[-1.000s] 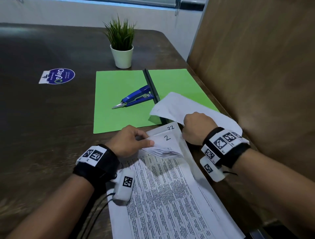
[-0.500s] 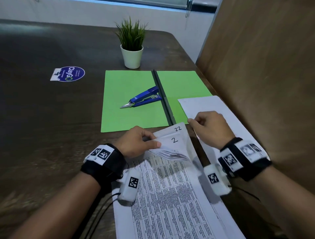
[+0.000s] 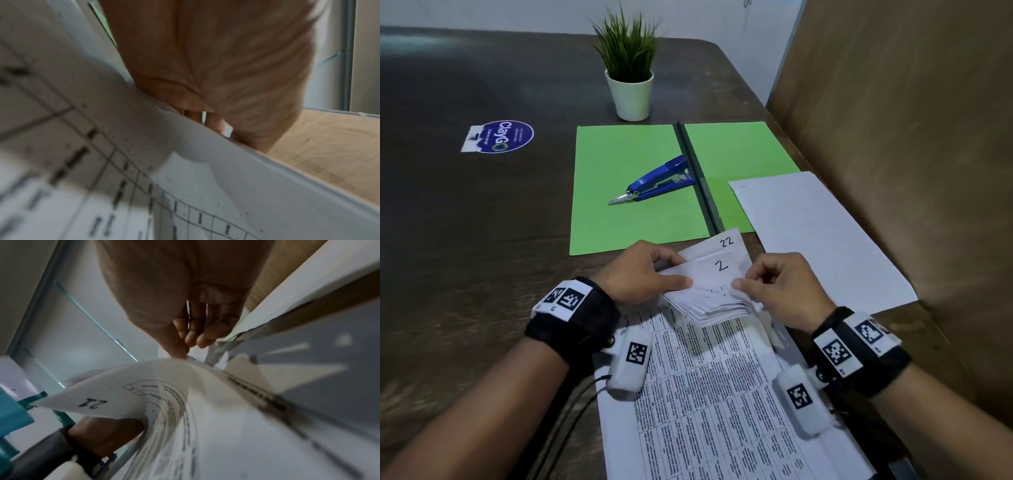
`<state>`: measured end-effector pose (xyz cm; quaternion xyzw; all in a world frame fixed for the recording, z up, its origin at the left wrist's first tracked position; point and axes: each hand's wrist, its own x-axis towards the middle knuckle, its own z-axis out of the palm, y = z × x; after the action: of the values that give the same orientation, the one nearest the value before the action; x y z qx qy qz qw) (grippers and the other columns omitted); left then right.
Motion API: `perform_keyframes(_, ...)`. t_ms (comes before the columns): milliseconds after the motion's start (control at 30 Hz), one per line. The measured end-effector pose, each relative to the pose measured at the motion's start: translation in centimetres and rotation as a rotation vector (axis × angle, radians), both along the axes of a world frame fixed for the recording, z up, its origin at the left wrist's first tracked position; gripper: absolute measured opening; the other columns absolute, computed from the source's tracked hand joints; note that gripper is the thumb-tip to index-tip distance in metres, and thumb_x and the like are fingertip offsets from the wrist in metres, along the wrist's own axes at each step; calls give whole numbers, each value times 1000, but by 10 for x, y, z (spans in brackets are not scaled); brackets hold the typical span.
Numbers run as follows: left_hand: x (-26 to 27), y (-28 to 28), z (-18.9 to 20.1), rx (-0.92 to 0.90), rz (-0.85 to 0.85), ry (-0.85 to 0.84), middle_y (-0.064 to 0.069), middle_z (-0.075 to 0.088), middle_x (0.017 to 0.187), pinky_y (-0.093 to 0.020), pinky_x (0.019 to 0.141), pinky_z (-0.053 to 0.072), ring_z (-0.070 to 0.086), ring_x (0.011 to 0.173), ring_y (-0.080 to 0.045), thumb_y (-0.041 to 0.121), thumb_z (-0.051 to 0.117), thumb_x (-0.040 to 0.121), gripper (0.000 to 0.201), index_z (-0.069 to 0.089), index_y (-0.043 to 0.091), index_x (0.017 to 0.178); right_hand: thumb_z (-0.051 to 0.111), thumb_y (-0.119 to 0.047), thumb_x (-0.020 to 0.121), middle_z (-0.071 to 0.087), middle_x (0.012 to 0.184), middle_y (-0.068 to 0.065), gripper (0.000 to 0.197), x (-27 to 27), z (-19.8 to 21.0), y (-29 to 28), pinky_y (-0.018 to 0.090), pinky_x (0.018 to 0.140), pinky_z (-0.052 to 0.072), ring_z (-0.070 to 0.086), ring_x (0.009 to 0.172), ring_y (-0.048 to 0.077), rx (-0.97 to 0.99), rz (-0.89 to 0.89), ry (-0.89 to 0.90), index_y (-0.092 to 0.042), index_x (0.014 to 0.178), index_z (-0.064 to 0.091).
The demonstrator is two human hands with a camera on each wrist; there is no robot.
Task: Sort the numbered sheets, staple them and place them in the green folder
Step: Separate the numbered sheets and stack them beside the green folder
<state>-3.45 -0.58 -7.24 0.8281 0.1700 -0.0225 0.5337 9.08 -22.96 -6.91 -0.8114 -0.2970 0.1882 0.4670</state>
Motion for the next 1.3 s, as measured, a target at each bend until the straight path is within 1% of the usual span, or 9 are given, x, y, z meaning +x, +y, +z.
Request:
perform_keyframes(267, -1, 1, 3, -28, -10, -5, 9, 79, 98, -34, 98, 56, 74, 95, -11, 18, 81, 83, 13, 79, 17, 96, 86, -15, 76, 65, 63, 8, 21, -2, 0, 2, 25, 54, 46, 52, 52, 8, 54, 50, -25, -10, 67, 68)
perform_keyframes(467, -2, 3, 5, -45, -7, -16, 12, 78, 98, -32, 98, 55, 73, 93, -6, 18, 82, 82, 14, 79, 17, 96, 81, -17, 81, 64, 62, -3, 20, -6, 4, 5, 27, 58, 49, 55, 57, 9, 17, 75, -138, -12, 67, 69)
perform_keyframes(667, -2, 2, 2, -52, 20, -79, 8, 77, 103, -43, 96, 57, 72, 96, -13, 17, 85, 78, 26, 73, 23, 101, 74, -17, 89, 64, 66, -14, 16, -7, 6, 0, 24, 63, 47, 58, 63, 5, -57, 161, -168, -15, 74, 71)
perform_keyframes(767, -3, 1, 4, -43, 1, -130, 1, 74, 108, -46, 91, 59, 71, 99, -21, 14, 85, 78, 32, 64, 24, 101, 75, -17, 87, 73, 76, -7, 6, -8, 6, 1, 32, 71, 57, 67, 73, 15, -25, 128, -157, -18, 81, 76)
perform_keyframes(867, -3, 1, 2, -1, -31, -135, 5, 74, 106, -45, 97, 55, 70, 102, -16, 14, 84, 80, 24, 69, 25, 97, 78, -13, 84, 73, 75, 1, 8, -8, 6, 1, 40, 72, 59, 68, 73, 23, 12, 91, -136, -17, 78, 74)
perform_keyframes(1000, -2, 3, 0, 4, -25, -36, 14, 76, 106, -39, 102, 53, 70, 100, -5, 23, 84, 80, 17, 79, 25, 97, 79, -9, 82, 72, 90, -6, 9, -7, 5, -2, 30, 74, 56, 68, 79, 14, 71, 106, -148, -16, 80, 75)
perform_keyframes(1100, -1, 2, 2, 2, -24, -33, 11, 78, 100, -33, 98, 53, 71, 94, -4, 23, 84, 81, 15, 81, 21, 95, 77, -20, 84, 63, 99, -11, 11, -7, 6, -5, 25, 67, 48, 58, 73, 9, -48, 190, -249, -28, 79, 72)
perform_keyframes(1233, 0, 0, 3, 8, 8, -30, 12, 78, 90, -33, 99, 52, 71, 92, -4, 27, 84, 79, 10, 82, 19, 86, 73, -27, 88, 59, 89, -7, 13, -8, 10, -8, 31, 69, 49, 58, 73, 11, -185, 198, -274, -33, 77, 68)
perform_keyframes(1300, 0, 1, 3, 16, 35, -10, 14, 78, 91, -36, 101, 52, 71, 93, -5, 26, 86, 78, 11, 82, 19, 85, 70, -20, 90, 58, 83, -7, 17, -11, 15, -7, 25, 67, 44, 54, 70, 6, -137, 169, -319, -29, 76, 65)
